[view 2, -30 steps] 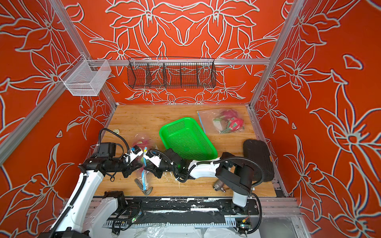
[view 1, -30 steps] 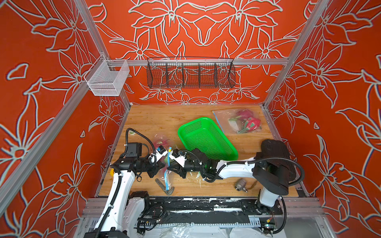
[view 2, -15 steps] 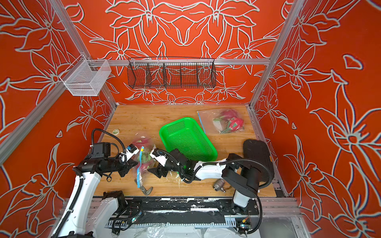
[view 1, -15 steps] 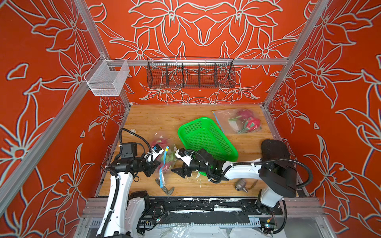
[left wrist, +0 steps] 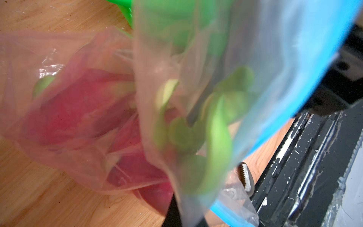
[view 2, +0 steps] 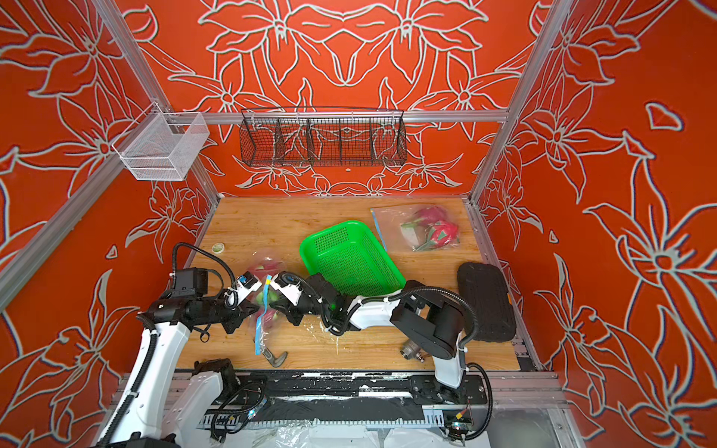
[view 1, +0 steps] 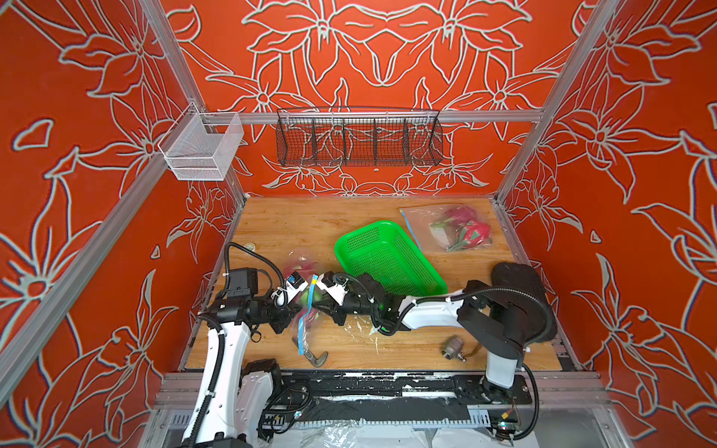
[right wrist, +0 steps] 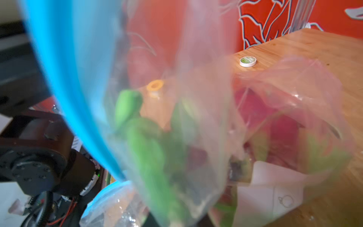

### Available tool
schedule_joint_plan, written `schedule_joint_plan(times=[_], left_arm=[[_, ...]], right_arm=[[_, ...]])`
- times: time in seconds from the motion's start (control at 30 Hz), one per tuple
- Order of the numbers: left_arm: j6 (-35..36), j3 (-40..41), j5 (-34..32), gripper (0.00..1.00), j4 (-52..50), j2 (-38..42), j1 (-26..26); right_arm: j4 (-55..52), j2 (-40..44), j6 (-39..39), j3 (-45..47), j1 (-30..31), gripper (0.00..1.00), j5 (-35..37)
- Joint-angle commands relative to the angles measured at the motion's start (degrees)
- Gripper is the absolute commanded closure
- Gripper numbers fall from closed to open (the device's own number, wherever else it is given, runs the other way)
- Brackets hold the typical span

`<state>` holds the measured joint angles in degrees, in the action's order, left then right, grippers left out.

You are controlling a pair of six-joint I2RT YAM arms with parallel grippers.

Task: Open the zip-top bag and take out the dragon fruit
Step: Open the zipper of the food storage bag at the center of the board.

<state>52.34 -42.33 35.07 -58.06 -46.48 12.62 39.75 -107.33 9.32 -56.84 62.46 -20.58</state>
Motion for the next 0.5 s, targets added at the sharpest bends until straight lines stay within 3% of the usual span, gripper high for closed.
schedule_joint_plan(times=[0.0,0.47], left_arm=[[1.51,-0.74,1.77,1.00,-1.66,0.93,0.21],[4.64,-4.95,-3.89,1.00,-2.04,-0.89,8.14]], right_arm=[[2.62,-1.06,0.59,-2.57,0.34,1.00,-1.99],[3.23,2.71,0.20,4.63,0.31,1.00,1.60]])
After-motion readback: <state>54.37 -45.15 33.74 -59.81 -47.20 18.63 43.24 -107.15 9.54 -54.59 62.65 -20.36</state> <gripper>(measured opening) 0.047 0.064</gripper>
